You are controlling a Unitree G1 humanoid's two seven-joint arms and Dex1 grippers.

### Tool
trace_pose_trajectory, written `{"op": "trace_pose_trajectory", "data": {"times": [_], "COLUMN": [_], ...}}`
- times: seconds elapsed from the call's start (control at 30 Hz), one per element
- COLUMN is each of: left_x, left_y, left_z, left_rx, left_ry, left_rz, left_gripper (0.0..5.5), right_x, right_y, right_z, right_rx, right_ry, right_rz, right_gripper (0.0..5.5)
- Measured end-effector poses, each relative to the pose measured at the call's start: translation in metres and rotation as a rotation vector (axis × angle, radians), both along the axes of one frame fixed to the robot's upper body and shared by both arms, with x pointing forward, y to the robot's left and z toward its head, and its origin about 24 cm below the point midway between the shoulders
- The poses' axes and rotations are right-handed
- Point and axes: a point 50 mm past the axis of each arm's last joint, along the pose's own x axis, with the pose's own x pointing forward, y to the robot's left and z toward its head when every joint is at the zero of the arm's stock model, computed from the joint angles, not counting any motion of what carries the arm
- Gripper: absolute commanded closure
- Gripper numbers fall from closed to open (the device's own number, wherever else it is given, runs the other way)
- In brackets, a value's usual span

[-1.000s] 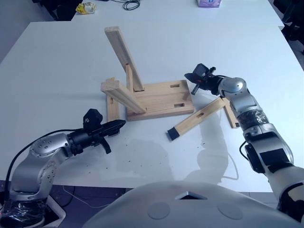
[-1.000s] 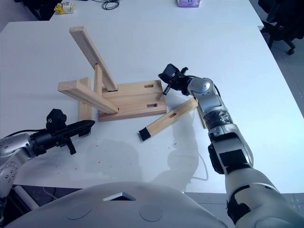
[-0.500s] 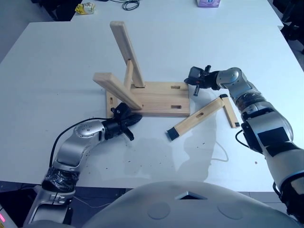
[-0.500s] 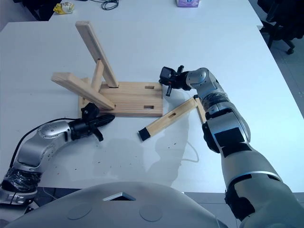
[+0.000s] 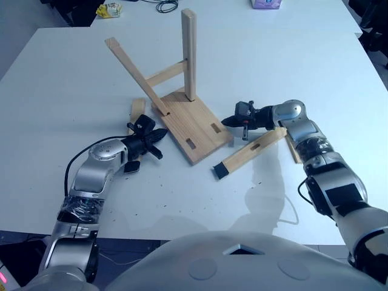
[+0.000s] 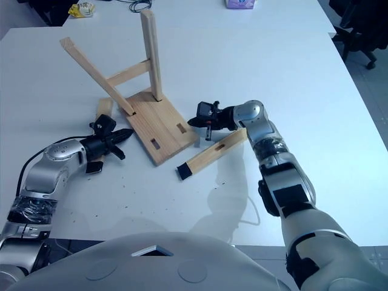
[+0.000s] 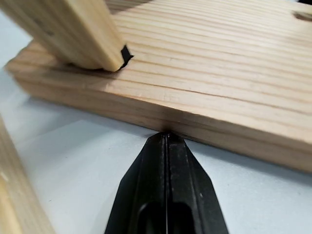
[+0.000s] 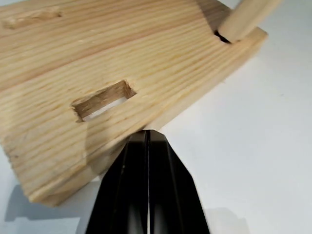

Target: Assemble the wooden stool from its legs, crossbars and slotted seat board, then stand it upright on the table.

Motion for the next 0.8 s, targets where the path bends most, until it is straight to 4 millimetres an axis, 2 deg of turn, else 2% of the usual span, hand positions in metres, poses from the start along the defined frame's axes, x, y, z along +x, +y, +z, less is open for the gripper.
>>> {"op": "trace_pose_trajectory", "data": {"times": [0.2,0.37,0.63,0.8], "left_x": [-0.011,-0.015,-0.015,-0.007], "left_y": [-0.005,-0.006,-0.004,-0.003], "left_z": [-0.002,-0.003,-0.003,-0.005], "left_rx": [-0.016,-0.022,-0.027,-0.027], "left_ry": [-0.010,-0.011,-0.017,-0.031], "left_rz": [0.020,0.027,0.048,0.059], "left_gripper": [5.50,5.50,5.50,5.50], "right_x": [-0.028,-0.044,-0.063,-0.073], "right_y": [-0.003,0.000,0.009,0.021], "right_z": [0.004,0.002,0.000,0.002], "right_rx": [0.028,0.034,0.078,0.143], "right_ry": [0.099,0.137,0.228,0.286], "right_rz": [0.001,-0.061,-0.098,-0.091], "right_gripper": [5.48,5.48,5.48,5.48]}}
